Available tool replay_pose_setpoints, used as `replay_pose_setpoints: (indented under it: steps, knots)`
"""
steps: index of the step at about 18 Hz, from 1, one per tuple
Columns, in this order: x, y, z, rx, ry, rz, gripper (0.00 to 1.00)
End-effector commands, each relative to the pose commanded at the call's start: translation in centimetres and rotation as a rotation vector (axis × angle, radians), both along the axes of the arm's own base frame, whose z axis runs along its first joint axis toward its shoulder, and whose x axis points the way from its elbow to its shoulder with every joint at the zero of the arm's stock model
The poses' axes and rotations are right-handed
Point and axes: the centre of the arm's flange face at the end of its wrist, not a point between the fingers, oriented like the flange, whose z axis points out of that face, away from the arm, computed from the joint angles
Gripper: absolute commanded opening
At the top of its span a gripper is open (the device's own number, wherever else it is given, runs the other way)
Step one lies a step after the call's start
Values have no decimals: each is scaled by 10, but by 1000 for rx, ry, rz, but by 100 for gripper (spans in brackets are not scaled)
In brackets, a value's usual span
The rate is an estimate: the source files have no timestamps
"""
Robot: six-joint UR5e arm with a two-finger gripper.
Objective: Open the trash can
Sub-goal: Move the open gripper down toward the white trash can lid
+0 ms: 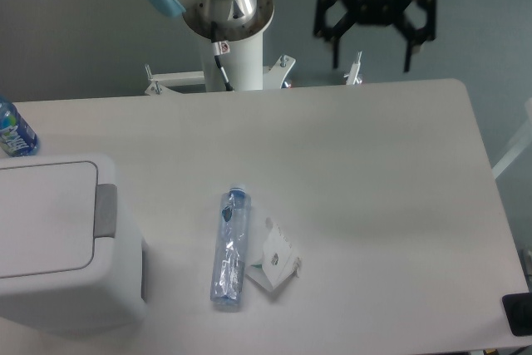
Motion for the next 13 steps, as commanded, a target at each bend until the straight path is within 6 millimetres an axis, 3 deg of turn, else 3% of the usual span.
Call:
replay_pose_setpoints:
  steps: [5,8,10,13]
  knots:
    - [39,62,-25,26,-133,102,100]
    - [50,87,-36,51,-178,151,100]
    - [68,110,-39,116,-216,160,100]
    - [73,124,-45,167,-287,183,100]
